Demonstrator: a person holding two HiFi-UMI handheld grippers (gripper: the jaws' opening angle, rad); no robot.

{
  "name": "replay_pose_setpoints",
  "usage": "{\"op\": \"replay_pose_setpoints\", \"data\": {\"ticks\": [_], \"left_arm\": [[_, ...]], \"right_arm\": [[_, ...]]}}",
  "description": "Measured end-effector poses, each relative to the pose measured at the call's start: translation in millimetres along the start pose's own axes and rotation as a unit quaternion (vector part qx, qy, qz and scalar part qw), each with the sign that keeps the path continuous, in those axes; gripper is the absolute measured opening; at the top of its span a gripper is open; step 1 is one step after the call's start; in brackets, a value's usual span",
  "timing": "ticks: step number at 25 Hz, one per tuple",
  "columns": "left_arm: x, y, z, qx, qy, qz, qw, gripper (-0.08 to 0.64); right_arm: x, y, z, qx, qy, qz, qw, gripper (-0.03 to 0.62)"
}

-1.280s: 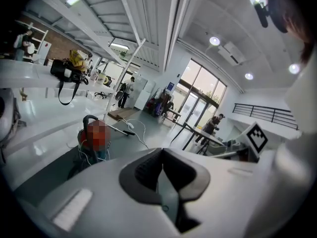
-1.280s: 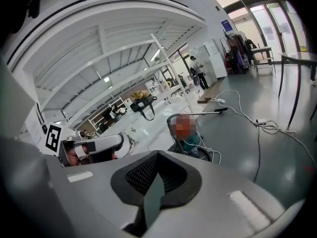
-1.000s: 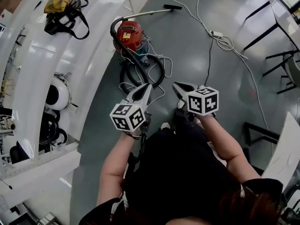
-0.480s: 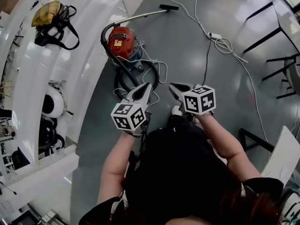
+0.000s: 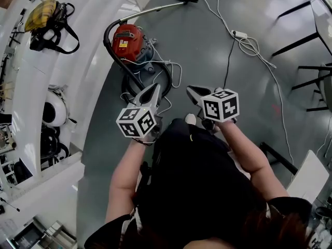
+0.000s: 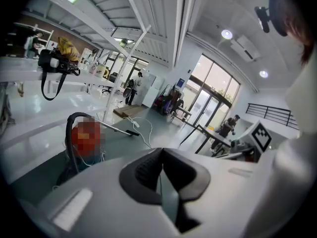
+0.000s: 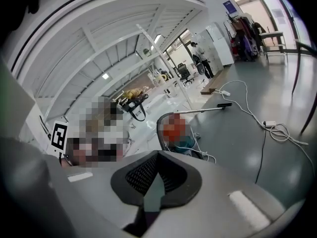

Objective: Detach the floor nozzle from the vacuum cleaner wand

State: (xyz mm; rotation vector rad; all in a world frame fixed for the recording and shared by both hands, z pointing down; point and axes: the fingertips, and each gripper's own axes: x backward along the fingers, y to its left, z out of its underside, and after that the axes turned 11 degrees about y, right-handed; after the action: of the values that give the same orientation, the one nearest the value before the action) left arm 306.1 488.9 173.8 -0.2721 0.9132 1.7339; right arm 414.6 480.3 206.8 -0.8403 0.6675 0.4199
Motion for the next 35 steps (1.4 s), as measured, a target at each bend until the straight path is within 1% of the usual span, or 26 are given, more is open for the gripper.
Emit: {"op": "replay_pose_setpoints", "data": {"ticks": [4, 8, 13, 24, 28, 31, 35], "left_arm": [[-12, 9, -8, 0.014, 0.000, -0.010, 0.9999, 0.011], [-24, 23, -26, 0.022, -0.003, -0.011, 0.9997, 0.011], [-39, 47, -58, 0.015, -0.008, -0.011, 0.9998, 0.011], [-59, 124, -125, 0.028, -0.019, -0.028, 0.9990, 0.011], [-65, 141, -140, 0.045, -0.031, -0.034, 0.9979, 0.011], [-75, 149, -152, 0.048, -0.039, -0.039, 0.9973, 0.011], [-85, 165, -165, 0.054, -0.048, -0.061, 0.9955, 0.011]], "right_arm": [[-7, -12, -9, -0.001, 0.012, 0.000, 1.000, -0.003], [-19, -18, -30, 0.002, 0.018, -0.003, 1.000, -0.003], [-42, -22, -71, 0.009, 0.022, -0.001, 1.000, -0.003], [-104, -23, -163, 0.022, 0.026, 0.001, 0.999, -0.003], [-115, -25, -184, 0.026, 0.030, -0.005, 0.999, -0.003], [-125, -34, -204, 0.033, 0.031, -0.009, 0.999, -0.003], [-142, -45, -229, 0.044, 0.036, -0.021, 0.998, -0.003]]}}
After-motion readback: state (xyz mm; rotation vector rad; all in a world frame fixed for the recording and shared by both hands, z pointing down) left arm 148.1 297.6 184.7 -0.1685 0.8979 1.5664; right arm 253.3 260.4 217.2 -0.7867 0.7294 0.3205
